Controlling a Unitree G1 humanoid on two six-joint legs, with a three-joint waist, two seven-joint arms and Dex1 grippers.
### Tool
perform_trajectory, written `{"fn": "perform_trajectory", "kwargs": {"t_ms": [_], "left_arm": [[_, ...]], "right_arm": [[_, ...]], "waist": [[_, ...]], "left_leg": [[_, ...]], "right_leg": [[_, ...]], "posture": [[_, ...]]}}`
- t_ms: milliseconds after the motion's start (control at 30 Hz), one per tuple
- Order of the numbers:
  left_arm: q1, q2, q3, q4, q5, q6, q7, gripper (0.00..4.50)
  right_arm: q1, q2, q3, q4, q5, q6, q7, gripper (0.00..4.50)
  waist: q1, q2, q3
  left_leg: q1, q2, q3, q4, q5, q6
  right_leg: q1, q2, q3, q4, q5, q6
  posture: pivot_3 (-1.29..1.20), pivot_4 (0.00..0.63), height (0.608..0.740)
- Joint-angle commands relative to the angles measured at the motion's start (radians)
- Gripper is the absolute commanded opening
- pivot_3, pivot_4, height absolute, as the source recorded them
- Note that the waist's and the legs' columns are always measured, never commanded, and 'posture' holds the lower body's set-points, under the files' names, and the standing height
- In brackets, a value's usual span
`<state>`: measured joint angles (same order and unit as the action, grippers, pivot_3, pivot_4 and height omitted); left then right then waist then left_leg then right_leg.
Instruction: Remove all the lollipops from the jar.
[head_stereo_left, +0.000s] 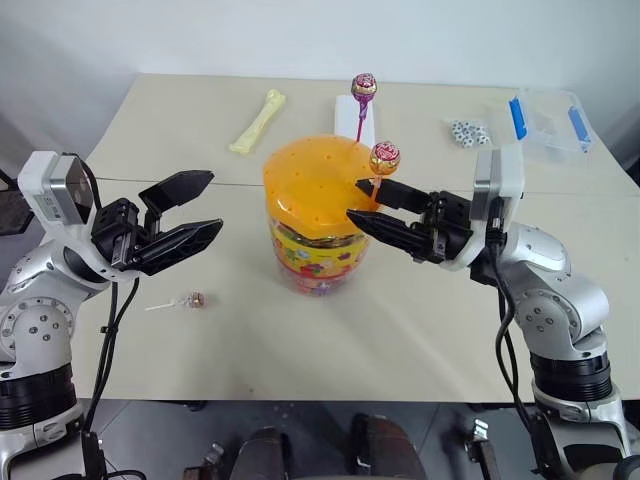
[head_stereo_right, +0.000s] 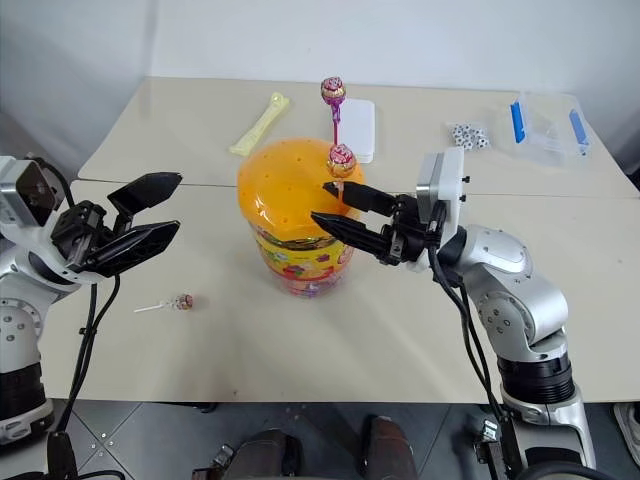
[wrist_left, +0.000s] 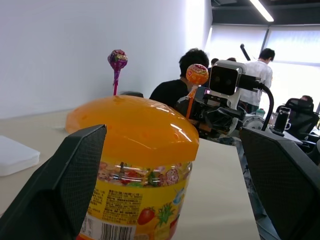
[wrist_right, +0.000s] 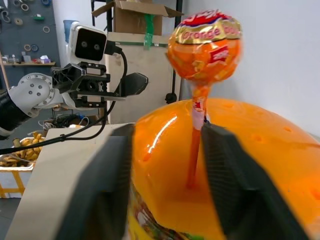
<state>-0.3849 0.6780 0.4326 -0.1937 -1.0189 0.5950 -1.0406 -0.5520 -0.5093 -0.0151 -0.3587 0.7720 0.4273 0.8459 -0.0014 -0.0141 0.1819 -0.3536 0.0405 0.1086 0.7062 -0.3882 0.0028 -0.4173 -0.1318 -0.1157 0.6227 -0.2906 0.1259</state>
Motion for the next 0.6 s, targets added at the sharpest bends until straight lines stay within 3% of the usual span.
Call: {"fn": "perform_trajectory", "kwargs": {"t_ms": [33,100,133,467,600], "left_arm": [[-0.011,-0.016,0.013,-0.03,-0.03,-0.024,-0.006,4.5],[-0.025,-0.028,0.021,-0.03,-0.063,-0.011,0.01,4.5],[-0.034,-0.035,0.025,-0.029,-0.081,-0.006,0.016,4.5],[-0.075,-0.051,0.004,-0.023,-0.141,0.011,0.02,4.5],[-0.089,-0.043,-0.028,-0.03,-0.126,0.018,0.001,4.5]], "right_arm": [[-0.014,0.012,-0.003,-0.021,-0.002,0.007,-0.007,0.81],[-0.014,0.016,-0.009,-0.02,0.001,0.008,-0.005,0.14],[-0.015,0.018,-0.015,-0.017,0.004,0.006,-0.003,0.02],[-0.088,0.017,-0.138,0.042,0.122,0.016,0.019,0.02],[-0.117,-0.109,-0.377,0.075,0.352,0.166,-0.137,0.02]], "waist": [[-0.002,0.0,0.0],[-0.002,0.0,0.0],[-0.002,0.0,0.0],[-0.003,0.0,0.0],[0.01,0.0,0.0]], "left_leg": [[0.0,0.0,0.0,0.0,0.0,0.0],[0.0,0.001,0.0,0.0,0.0,0.0],[0.0,0.001,0.0,0.0,0.0,0.0],[0.0,0.001,0.0,0.0,0.0,0.0],[-0.002,0.0,-0.003,0.001,0.0,0.0]], "right_leg": [[0.0,0.0,0.0,0.0,0.0,0.0],[0.0,0.0,0.0,0.0,0.0,0.0],[0.0,0.0,0.0,0.0,0.0,0.0],[0.0,0.0,0.0,0.0,0.0,0.0],[0.0,0.0,-0.001,0.0,0.0,0.0]], "posture": [[0.0,0.15,0.74],[0.0,0.15,0.74],[0.0,0.15,0.74],[0.0,0.15,0.74],[0.0,0.15,0.74]]}}
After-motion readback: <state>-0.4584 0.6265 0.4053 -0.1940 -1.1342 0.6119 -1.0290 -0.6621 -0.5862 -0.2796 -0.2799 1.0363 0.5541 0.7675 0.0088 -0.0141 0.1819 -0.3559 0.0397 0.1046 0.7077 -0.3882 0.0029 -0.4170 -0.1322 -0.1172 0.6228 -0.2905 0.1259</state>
